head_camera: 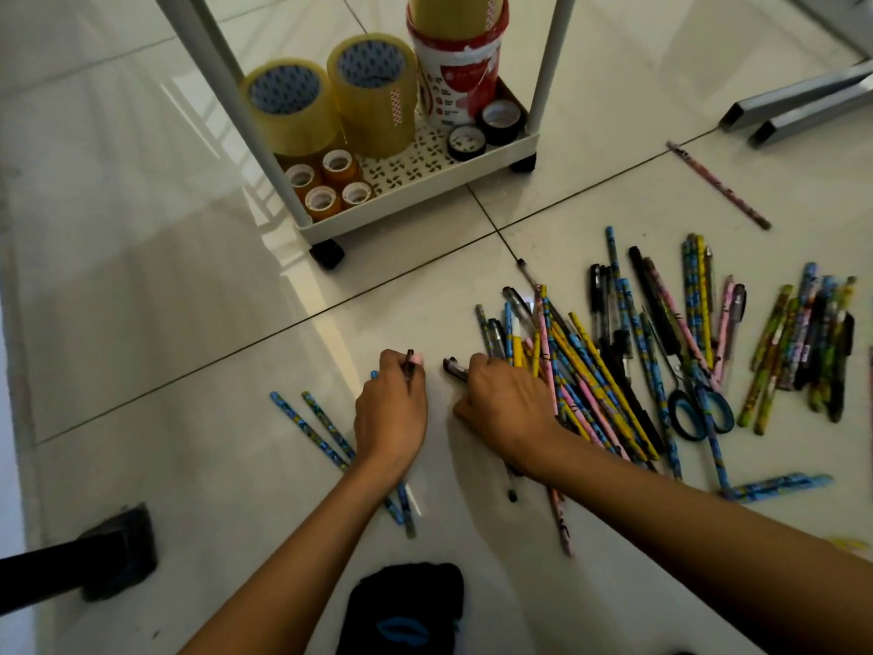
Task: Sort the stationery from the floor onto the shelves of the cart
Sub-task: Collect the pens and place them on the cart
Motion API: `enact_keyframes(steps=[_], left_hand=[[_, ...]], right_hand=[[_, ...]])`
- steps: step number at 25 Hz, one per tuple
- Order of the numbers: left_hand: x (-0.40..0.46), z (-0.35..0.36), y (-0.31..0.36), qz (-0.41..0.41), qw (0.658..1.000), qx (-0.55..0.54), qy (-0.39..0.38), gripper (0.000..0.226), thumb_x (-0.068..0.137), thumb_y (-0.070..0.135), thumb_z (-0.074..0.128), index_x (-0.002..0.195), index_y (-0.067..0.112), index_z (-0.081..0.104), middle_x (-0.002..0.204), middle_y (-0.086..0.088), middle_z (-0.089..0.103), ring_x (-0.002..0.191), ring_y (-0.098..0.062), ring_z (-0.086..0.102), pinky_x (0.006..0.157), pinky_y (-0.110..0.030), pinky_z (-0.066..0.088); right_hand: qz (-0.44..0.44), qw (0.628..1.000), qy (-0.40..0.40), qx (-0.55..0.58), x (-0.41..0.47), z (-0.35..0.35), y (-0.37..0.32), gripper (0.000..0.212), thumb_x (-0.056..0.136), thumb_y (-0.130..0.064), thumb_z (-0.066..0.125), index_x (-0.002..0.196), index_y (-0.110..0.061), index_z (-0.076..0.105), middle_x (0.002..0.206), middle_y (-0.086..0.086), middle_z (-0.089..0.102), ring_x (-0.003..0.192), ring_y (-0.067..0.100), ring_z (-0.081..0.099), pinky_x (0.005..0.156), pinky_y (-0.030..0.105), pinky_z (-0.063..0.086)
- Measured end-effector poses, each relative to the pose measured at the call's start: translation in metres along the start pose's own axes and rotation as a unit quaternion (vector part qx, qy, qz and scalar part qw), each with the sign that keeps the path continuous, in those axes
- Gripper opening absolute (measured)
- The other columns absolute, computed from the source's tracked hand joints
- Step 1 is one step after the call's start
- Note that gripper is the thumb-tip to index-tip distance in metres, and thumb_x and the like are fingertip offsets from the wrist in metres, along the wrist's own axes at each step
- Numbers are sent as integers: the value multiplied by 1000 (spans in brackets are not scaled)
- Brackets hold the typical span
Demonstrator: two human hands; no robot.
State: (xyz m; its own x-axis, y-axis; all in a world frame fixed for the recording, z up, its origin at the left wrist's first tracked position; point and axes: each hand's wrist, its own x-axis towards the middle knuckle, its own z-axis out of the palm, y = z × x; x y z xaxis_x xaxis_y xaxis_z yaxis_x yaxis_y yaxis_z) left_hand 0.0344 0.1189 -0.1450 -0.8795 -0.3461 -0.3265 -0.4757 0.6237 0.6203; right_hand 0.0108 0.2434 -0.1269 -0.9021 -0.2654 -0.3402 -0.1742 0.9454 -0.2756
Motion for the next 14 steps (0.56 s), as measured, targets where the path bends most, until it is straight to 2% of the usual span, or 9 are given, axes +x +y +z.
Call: enact_keyframes(steps=[1,3,5,9,10,12,13,14], left_hand=[[1,1,0,-2,1000,-28,2,38,95,52,31,103,20,50,84,-10,66,78,-33,64,70,-46,54],[4,3,6,0,998,-61,12,37,97,46,36,104,14,54,89,-10,67,85,-32,63,74,-41,53],[8,5,16,-1,998,-66,9,35,98,38,43,103,8,58,95,-10,67,91,-28,61,75,-34,47],[16,23,39,34,998,-60,-11,31,93,36,56,95,5,61,90,-13,66,85,-29,61,70,-34,44],[17,31,43,51,997,-56,-17,29,92,34,58,95,5,62,90,-13,66,85,-29,61,68,-34,43],[19,45,52,78,996,-22,-25,30,91,34,60,99,6,60,94,-12,65,87,-28,61,65,-31,40],[19,50,56,85,996,1,-26,31,90,36,60,101,7,58,97,-12,64,89,-28,60,64,-30,39],[20,53,59,90,995,21,-24,32,90,37,60,104,8,57,100,-11,63,91,-28,59,65,-30,38]], right_hand=[[0,1000,-3,-3,-1,2,-1,26,89,-25,53,108,-8,50,112,13,59,98,33,61,64,31,33],[0,1000,-3,11,-2,2,2,24,92,-23,48,110,-7,49,115,14,57,100,33,60,65,32,33],[4,997,-6,82,-2,-3,9,21,94,-24,46,106,-8,49,112,15,57,99,33,57,67,34,32],[54,967,-15,247,-6,-19,34,13,97,-25,40,93,-13,44,83,5,50,78,27,50,62,34,30],[74,949,-16,306,-8,-23,40,14,98,-25,38,90,-16,45,77,3,48,73,23,48,61,34,31],[132,889,10,438,-14,-30,52,21,99,-25,35,82,-18,45,72,1,43,67,16,42,60,33,33],[164,862,27,479,-16,-33,58,24,99,-24,35,79,-17,44,72,1,41,66,15,40,61,33,34],[185,849,46,492,-18,-35,66,24,99,-25,35,78,-17,43,71,1,41,66,15,40,62,33,35]])
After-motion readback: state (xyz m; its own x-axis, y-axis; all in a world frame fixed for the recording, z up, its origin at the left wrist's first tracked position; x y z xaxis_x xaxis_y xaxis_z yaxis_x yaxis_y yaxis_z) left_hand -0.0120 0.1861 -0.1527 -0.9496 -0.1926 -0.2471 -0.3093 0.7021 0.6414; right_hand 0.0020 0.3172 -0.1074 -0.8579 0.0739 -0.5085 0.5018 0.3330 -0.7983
